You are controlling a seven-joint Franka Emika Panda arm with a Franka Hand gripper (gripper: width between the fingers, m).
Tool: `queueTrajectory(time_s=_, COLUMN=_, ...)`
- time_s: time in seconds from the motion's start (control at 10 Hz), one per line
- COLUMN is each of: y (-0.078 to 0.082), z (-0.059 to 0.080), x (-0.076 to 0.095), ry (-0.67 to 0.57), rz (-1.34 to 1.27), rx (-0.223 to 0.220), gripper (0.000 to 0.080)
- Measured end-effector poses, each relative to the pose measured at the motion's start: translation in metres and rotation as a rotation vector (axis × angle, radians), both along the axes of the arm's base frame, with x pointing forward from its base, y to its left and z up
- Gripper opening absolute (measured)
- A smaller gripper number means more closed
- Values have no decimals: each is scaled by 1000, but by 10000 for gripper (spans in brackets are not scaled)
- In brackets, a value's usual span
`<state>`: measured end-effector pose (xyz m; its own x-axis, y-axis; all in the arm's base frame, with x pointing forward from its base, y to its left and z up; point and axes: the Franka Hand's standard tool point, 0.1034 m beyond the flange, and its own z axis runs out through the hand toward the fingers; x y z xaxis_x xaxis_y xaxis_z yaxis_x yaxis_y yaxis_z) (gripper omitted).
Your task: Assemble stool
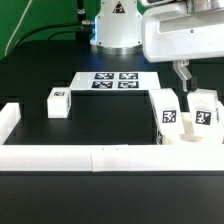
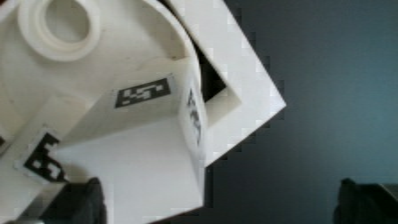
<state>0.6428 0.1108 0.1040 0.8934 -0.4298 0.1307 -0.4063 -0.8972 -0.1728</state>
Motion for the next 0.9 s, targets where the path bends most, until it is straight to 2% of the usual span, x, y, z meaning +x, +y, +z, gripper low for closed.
queueTrajectory(time_s=0.2, y=6, z=12, x=3, ry=54, rz=428, rx=-137, gripper=649)
queueTrajectory(time_s=0.3, y=8, z=14, x=5, ry=52, rz=511, rx=-160, gripper=649)
queueTrajectory(time_s=0.8, y=-1, z=11, x=5, ry=43, rz=773, rx=-217, gripper=649)
queueTrajectory(time_s=0.9, y=-5, z=0, x=-1, ry=74, rz=883, rx=-218, gripper=649)
